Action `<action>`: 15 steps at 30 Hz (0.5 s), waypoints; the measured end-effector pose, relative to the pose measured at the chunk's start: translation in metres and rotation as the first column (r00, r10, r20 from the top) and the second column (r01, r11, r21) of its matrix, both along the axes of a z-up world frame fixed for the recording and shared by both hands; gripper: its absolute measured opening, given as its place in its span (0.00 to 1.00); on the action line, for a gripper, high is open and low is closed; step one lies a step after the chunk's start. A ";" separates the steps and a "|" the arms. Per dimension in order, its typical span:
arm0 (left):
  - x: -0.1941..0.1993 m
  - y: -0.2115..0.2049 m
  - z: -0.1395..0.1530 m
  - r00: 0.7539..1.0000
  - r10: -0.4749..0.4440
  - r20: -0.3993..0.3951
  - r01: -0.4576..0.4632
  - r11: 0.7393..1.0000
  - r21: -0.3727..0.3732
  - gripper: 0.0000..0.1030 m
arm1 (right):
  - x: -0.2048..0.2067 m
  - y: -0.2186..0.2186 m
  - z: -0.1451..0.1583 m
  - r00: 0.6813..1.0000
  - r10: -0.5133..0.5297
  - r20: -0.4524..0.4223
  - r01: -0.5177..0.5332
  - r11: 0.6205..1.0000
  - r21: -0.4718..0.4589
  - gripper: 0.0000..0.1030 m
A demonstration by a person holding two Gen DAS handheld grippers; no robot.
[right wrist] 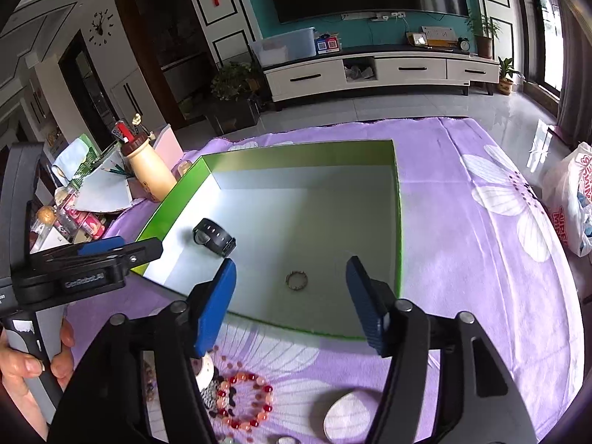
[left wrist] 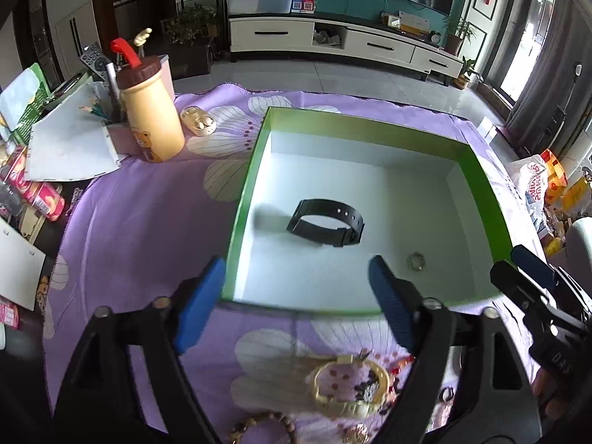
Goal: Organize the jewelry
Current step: 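Withdraw both tools from the box back toward the jewelry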
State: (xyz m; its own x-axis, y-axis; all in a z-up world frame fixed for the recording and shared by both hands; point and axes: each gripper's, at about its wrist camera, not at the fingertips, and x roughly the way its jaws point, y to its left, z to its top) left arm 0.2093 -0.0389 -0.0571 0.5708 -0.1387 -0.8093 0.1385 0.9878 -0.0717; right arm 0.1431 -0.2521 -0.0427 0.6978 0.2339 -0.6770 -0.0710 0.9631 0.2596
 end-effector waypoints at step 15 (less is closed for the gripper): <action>-0.082 0.053 -0.004 0.997 0.005 -0.075 -0.014 0.993 -0.115 0.98 | -0.084 0.000 -0.012 0.994 0.070 -0.085 -0.067 0.997 0.034 0.70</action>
State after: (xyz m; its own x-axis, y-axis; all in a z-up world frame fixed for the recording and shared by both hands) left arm 0.1274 0.0138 -0.0611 0.5114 -0.2285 -0.8284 0.1192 0.9736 -0.1949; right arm 0.0590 -0.2525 -0.0550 0.6191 0.3013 -0.7253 -0.1126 0.9480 0.2977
